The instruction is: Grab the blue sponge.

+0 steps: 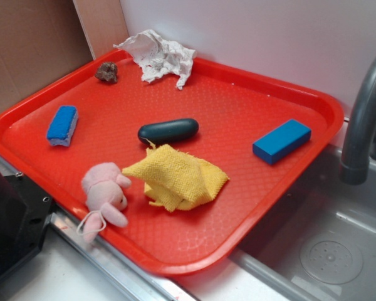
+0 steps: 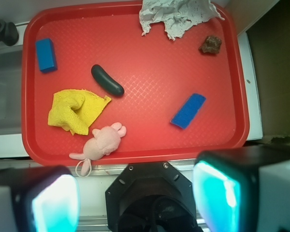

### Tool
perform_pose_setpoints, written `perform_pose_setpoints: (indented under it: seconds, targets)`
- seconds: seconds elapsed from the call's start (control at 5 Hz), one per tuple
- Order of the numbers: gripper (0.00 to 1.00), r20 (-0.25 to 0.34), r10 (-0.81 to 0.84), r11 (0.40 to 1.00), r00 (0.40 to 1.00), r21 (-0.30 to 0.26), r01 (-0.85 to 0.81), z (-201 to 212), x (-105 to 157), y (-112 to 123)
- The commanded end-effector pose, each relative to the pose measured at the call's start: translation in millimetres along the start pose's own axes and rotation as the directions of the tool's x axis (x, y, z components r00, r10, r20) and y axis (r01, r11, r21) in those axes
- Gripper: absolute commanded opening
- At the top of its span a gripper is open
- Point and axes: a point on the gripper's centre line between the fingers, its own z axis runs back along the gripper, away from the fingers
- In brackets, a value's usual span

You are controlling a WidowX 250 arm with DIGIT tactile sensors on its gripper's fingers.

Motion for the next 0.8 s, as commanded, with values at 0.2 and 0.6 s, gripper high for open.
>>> perform_pose_setpoints:
  seconds: [0.2, 0.6]
  targets:
    - [1.0, -0.08, 0.245, 0.968, 0.966, 0.081, -0.238, -51.0, 22.7, 51.0]
    - [1.0, 0.123, 0.665, 0.728, 0.737, 0.111, -0.676, -118.3, 44.7, 105.2]
